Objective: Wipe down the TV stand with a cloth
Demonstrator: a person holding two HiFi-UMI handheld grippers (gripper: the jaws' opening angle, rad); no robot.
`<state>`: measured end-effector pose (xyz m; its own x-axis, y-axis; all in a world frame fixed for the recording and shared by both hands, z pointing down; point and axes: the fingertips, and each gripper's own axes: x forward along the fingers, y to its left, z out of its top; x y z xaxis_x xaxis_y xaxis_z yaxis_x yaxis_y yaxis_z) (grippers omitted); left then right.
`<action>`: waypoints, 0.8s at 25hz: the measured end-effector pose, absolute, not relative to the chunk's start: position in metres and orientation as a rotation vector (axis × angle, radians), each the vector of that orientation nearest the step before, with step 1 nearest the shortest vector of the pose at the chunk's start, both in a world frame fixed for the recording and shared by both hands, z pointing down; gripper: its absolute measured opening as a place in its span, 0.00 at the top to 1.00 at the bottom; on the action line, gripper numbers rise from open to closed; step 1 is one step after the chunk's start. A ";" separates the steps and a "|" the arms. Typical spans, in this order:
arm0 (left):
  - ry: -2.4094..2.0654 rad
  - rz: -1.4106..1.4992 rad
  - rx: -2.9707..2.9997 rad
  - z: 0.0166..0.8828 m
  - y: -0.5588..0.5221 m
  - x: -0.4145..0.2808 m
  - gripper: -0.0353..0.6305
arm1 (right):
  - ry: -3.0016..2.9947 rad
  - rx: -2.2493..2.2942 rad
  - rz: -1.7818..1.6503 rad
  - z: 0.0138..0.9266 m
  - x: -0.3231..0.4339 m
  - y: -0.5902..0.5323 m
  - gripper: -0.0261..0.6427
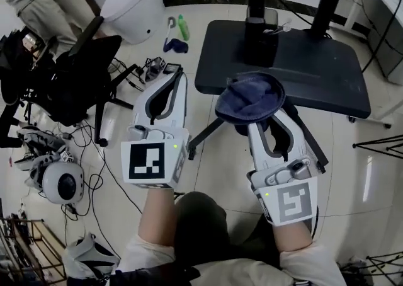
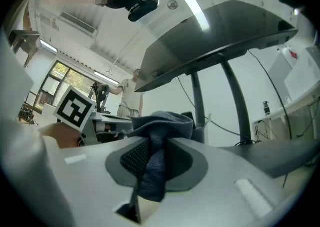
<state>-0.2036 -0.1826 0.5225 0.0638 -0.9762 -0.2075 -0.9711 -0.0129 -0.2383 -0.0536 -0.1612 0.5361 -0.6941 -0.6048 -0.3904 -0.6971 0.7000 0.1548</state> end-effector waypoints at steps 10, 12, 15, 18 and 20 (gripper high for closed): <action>2.010 0.121 -2.048 0.642 -0.211 -0.299 0.75 | 2.522 -1.240 0.400 0.695 -0.129 -0.207 0.85; 1.995 0.114 -2.053 0.655 -0.218 -0.296 0.75 | 2.518 -1.265 0.370 0.713 -0.128 -0.211 0.85; 1.968 0.093 -2.080 0.669 -0.231 -0.286 0.75 | 2.525 -1.308 0.442 0.722 -0.126 -0.222 0.85; 1.966 0.034 -2.082 0.675 -0.245 -0.280 0.75 | 2.643 -1.465 0.372 0.760 -0.121 -0.279 0.85; 1.942 0.093 -2.047 0.680 -0.258 -0.276 0.75 | 2.686 -1.534 0.339 0.784 -0.121 -0.333 0.85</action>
<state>-0.2757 -0.2578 0.6796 0.0752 -0.9622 -0.2618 -0.9828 -0.0272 -0.1824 -0.1212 -0.3325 0.7839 -0.5136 -0.8476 -0.1333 -0.8542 0.4904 0.1729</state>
